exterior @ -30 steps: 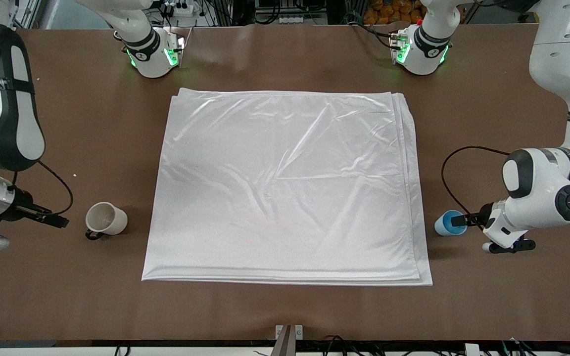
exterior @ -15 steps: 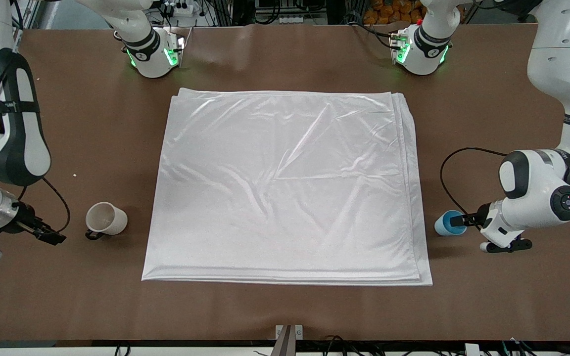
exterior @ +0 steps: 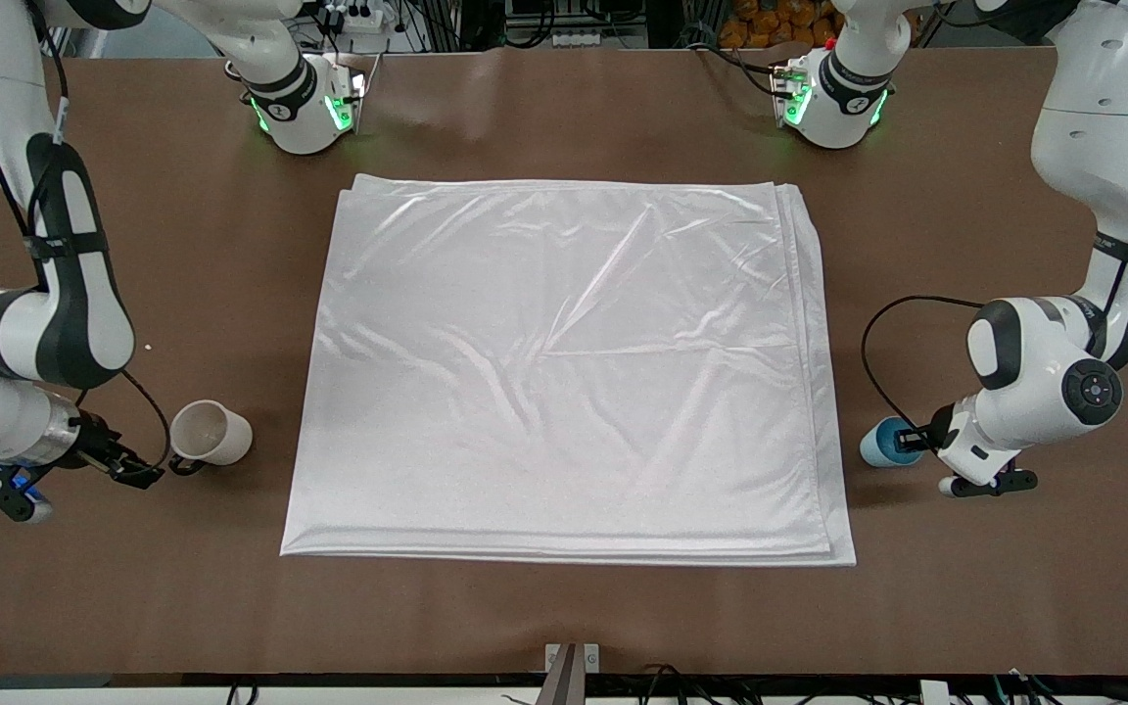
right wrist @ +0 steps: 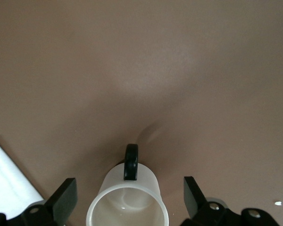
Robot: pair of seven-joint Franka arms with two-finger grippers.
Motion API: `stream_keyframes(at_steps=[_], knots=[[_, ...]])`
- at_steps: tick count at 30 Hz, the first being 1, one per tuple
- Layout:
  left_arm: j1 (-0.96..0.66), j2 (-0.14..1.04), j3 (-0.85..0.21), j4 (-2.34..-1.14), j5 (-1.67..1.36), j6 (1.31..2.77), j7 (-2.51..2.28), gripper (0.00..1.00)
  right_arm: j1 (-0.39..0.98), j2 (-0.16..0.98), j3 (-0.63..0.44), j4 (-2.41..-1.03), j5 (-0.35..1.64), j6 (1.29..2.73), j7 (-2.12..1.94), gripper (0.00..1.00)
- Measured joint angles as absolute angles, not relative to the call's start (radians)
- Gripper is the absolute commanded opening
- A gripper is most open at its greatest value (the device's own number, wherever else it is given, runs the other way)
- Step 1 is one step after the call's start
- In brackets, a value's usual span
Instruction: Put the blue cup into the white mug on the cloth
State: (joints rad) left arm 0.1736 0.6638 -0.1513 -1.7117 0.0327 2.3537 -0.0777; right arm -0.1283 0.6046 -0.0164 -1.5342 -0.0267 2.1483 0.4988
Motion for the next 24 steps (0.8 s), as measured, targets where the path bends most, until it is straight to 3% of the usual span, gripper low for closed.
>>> stream_keyframes(at_steps=[20, 24], knots=[[0.173, 0.639, -0.154, -1.699, 0.045, 2.36, -0.053, 0.0, -0.121, 0.706, -0.013, -1.531, -0.027, 2.182, 0.499, 1.0], [0.172, 0.616, -0.158, -1.698, 0.08, 2.353, -0.051, 0.0, -0.12, 0.717, -0.013, -1.53, -0.027, 2.19, 0.499, 0.74]])
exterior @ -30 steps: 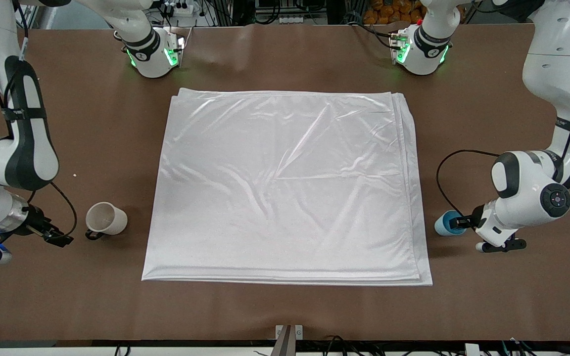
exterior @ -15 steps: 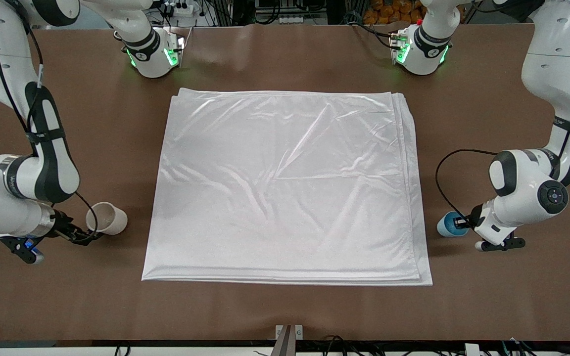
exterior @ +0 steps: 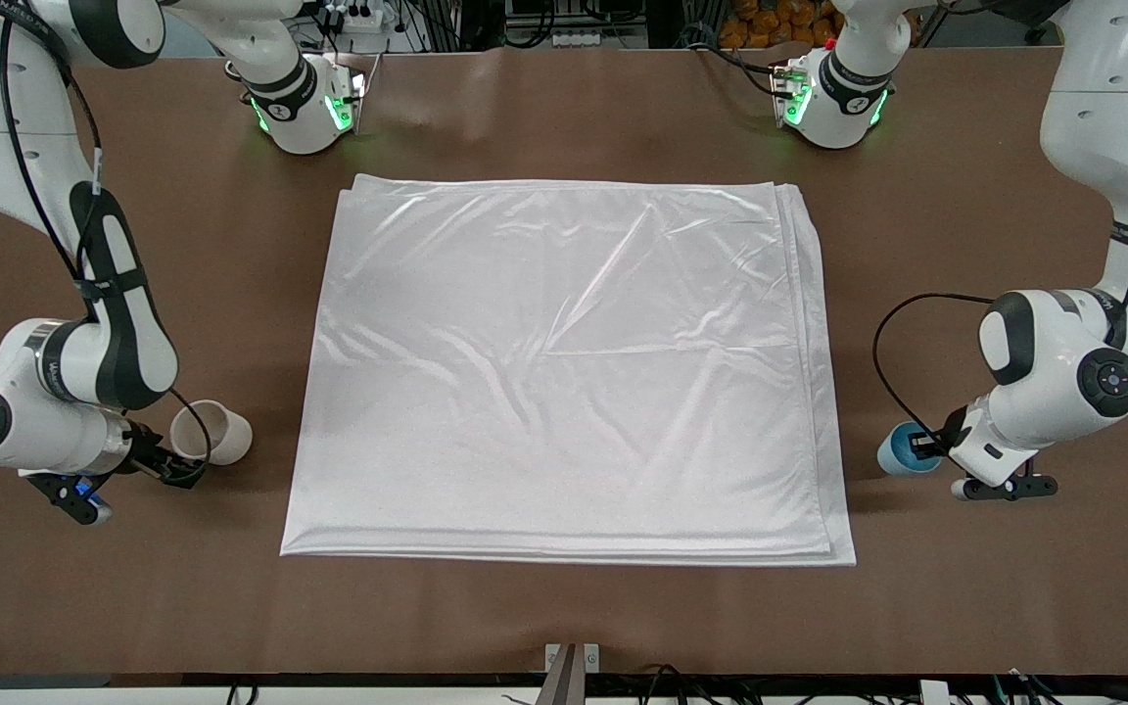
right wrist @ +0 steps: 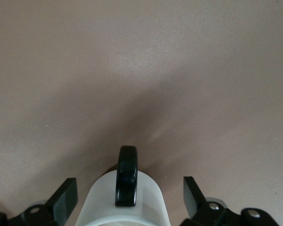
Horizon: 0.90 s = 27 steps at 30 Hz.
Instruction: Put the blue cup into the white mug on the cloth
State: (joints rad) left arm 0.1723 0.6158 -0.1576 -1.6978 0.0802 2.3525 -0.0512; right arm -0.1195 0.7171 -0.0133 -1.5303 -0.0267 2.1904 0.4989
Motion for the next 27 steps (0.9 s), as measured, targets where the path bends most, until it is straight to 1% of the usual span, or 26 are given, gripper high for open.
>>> stream_keyframes(at_steps=[2, 4, 6, 8, 11, 22, 27], knots=[[0.172, 0.603, -0.16, -1.697, 0.088, 2.344, -0.051, 0.0, -0.12, 0.719, -0.013, -1.53, -0.027, 2.191, 0.499, 0.55], [0.172, 0.591, -0.163, -1.696, 0.091, 2.333, -0.051, 0.0, -0.12, 0.719, -0.013, -1.53, -0.027, 2.191, 0.496, 0.43], [0.17, 0.579, -0.165, -1.696, 0.093, 2.323, -0.051, 0.0, -0.12, 0.719, -0.013, -1.529, -0.027, 2.191, 0.487, 0.27], [0.168, 0.568, -0.167, -1.695, 0.093, 2.307, -0.051, 0.0, -0.12, 0.719, -0.014, -1.528, -0.027, 2.191, 0.475, 0.15], [0.162, 0.549, -0.169, -1.691, 0.093, 2.277, -0.051, 0.0, -0.12, 0.719, -0.014, -1.528, -0.027, 2.191, 0.461, 0.0], [0.139, 0.455, -0.199, -1.665, 0.093, 2.15, -0.051, 0.0, -0.119, 0.719, -0.013, -1.525, -0.027, 2.188, 0.441, 0.0], [0.137, 0.419, -0.221, -1.664, 0.093, 2.104, -0.052, 0.0, -0.113, 0.719, 0.006, -1.517, -0.027, 2.146, 0.407, 0.0]])
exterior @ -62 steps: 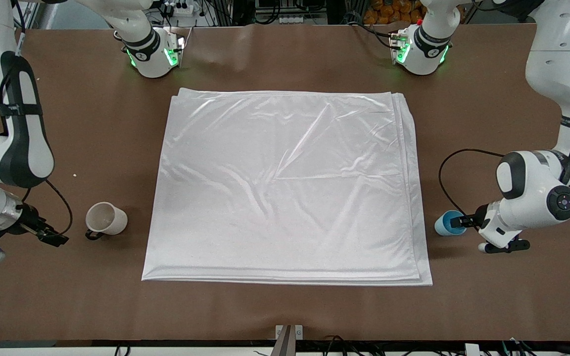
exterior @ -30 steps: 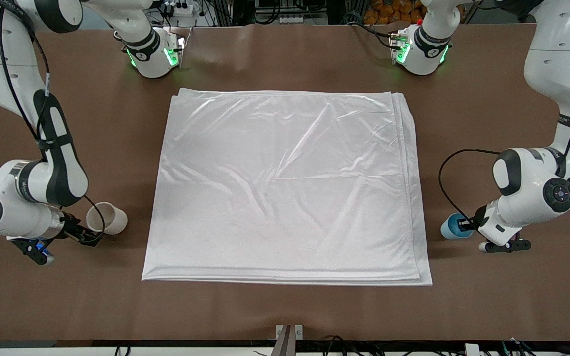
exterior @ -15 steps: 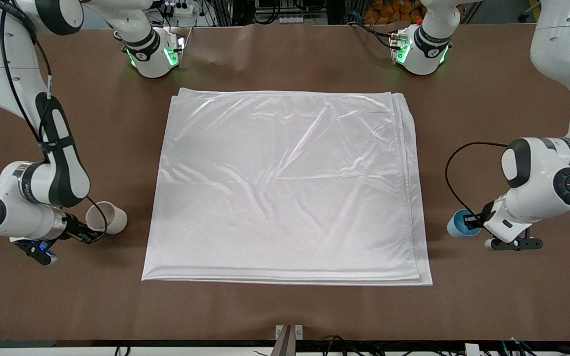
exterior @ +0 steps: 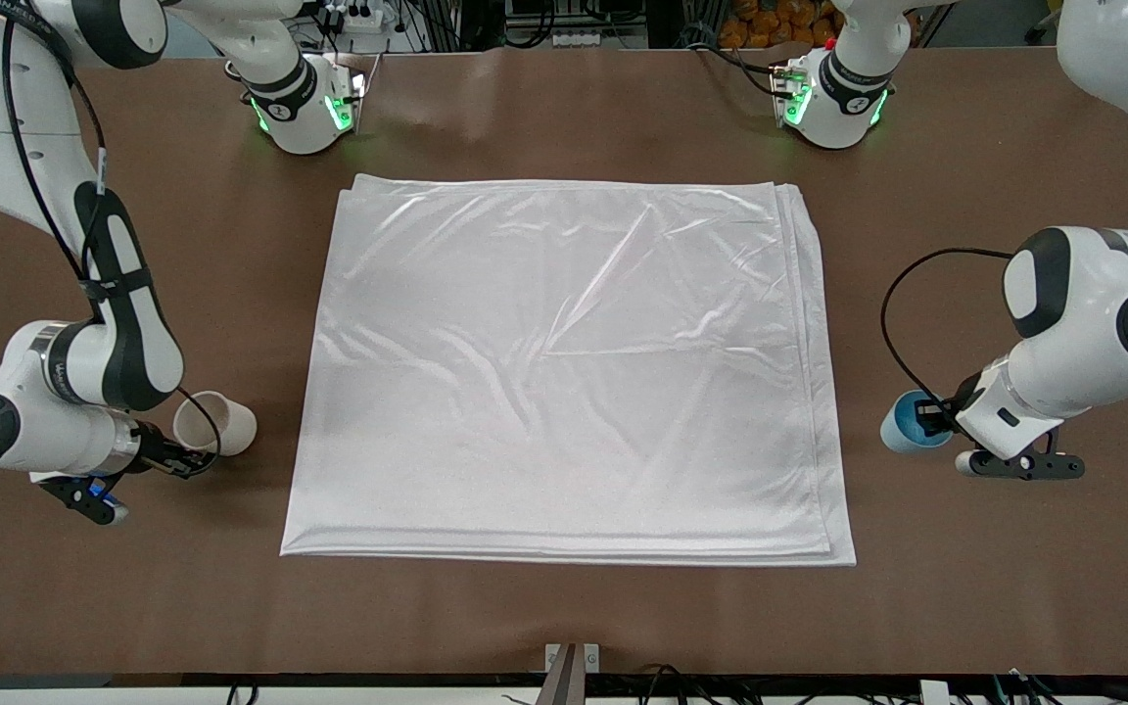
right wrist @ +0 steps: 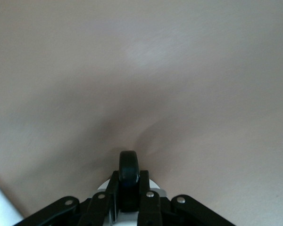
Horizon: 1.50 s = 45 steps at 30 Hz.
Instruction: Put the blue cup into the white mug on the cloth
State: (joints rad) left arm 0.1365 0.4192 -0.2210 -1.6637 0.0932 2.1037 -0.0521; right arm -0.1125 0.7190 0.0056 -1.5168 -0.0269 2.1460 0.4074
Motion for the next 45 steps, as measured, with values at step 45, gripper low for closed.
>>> stream_keyframes(at_steps=[45], knots=[[0.164, 0.261, -0.288, -1.575, 0.093, 1.755, -0.11, 0.0, 0.205, 0.716, 0.103, -1.408, -0.023, 2.039, 1.017, 0.0]])
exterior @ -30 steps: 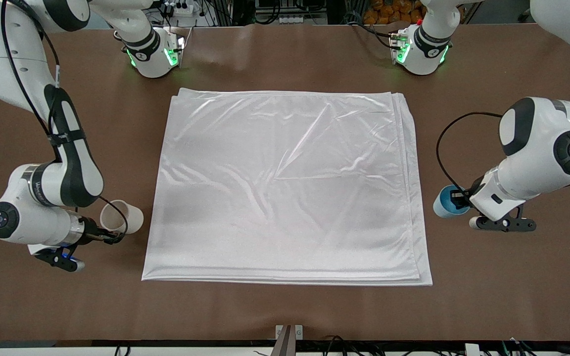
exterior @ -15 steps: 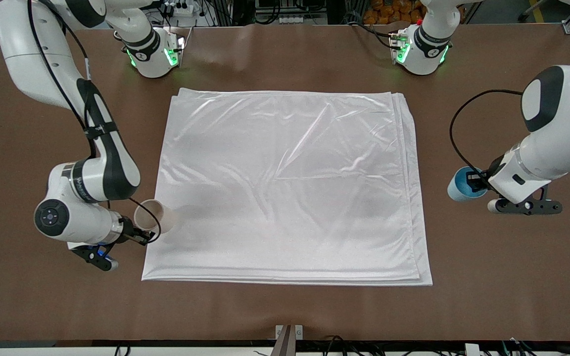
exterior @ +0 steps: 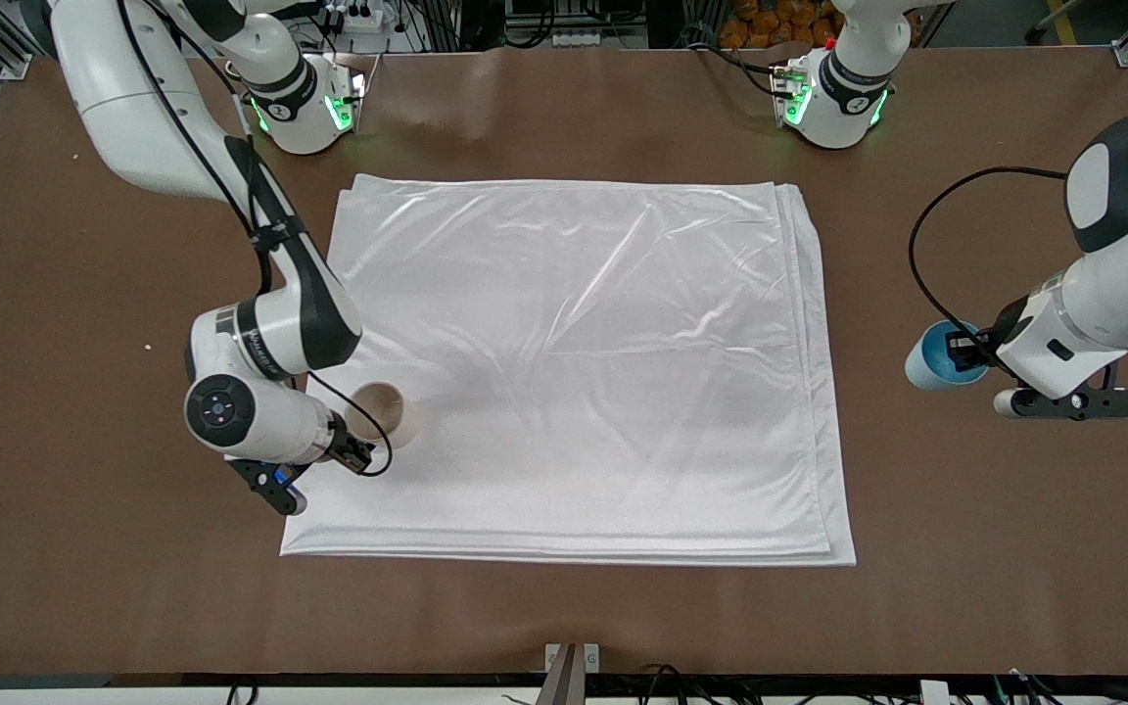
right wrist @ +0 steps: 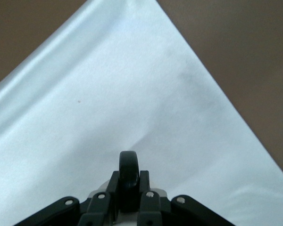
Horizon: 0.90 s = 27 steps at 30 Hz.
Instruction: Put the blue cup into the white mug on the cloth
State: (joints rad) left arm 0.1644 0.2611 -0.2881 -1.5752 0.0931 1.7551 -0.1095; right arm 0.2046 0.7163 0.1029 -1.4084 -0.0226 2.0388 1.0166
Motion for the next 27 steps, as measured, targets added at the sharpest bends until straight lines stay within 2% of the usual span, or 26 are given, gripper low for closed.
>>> stream_keyframes(at_steps=[27], knots=[[0.15, 0.254, -0.476, -1.544, 0.093, 1.703, -0.388, 0.0, 0.464, 0.706, 0.112, -1.343, 0.041, 1.981, 1.333, 0.0]])
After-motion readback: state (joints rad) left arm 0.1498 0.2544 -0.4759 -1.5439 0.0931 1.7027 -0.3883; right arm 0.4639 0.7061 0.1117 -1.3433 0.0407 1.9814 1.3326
